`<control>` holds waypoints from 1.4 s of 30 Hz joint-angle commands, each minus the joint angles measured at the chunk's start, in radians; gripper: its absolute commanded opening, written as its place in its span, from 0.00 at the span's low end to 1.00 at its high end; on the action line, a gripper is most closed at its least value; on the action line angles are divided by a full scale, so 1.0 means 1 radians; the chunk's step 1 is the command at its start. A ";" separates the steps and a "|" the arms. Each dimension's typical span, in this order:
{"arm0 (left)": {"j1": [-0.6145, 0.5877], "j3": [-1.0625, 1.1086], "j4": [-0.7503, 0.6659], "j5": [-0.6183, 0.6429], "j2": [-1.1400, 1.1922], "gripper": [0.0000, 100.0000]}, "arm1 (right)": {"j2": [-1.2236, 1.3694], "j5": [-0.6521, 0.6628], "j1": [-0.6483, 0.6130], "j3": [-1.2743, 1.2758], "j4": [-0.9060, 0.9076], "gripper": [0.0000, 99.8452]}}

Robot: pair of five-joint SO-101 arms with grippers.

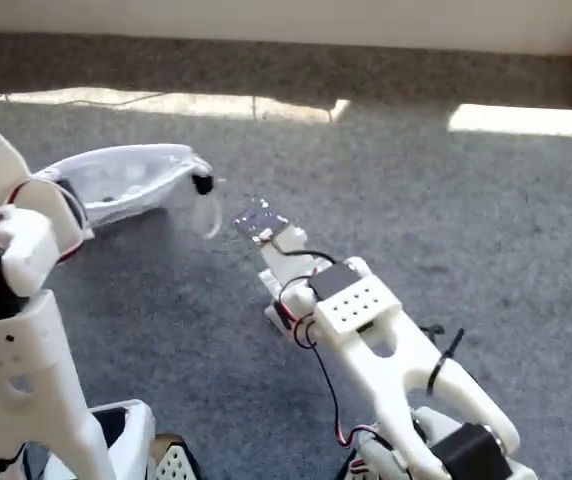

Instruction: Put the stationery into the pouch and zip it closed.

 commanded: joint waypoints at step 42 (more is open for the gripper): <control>0.015 0.140 -0.009 -0.063 -0.010 0.01 | 0.174 -0.209 0.096 -0.102 -0.093 0.16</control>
